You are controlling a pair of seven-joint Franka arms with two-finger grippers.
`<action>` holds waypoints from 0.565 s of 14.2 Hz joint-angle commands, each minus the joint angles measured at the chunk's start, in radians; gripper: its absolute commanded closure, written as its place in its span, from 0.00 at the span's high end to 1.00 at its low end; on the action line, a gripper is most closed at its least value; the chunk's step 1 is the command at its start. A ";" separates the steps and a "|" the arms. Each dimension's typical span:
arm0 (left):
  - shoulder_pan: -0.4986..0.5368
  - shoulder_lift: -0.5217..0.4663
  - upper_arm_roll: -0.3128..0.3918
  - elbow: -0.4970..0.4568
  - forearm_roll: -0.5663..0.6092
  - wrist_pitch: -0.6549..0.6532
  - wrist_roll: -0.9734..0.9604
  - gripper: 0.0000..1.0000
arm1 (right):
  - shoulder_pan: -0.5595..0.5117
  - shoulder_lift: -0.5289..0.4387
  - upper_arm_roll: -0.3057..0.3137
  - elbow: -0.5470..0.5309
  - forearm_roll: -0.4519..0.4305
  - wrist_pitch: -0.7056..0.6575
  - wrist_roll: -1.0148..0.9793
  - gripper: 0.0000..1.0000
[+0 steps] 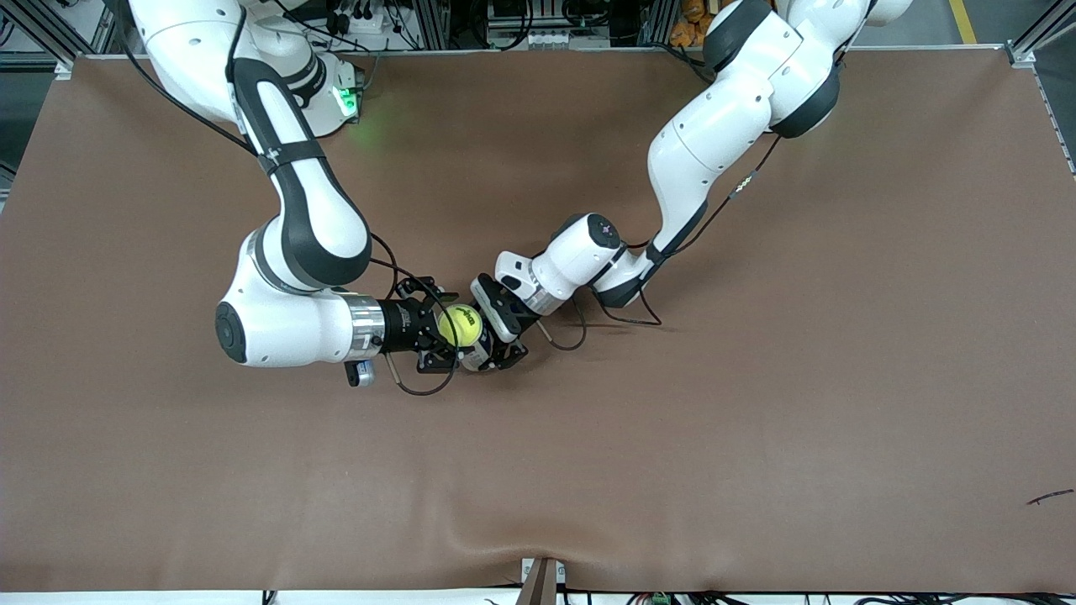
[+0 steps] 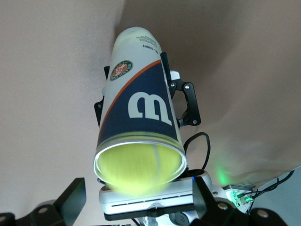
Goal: Insert tennis ball vertically with right arm
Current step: 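Carry the second ball over the can and drop it in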
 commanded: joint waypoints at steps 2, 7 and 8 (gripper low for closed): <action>-0.003 0.004 0.005 0.010 -0.007 0.017 0.011 0.81 | -0.014 -0.019 -0.005 0.012 0.001 -0.041 0.012 1.00; -0.003 0.003 0.005 0.008 -0.005 0.037 0.012 0.81 | -0.039 -0.074 -0.005 0.020 -0.155 -0.061 -0.055 1.00; -0.003 0.003 0.005 0.010 -0.005 0.037 0.012 0.81 | -0.034 -0.083 -0.005 0.020 -0.224 -0.077 -0.097 1.00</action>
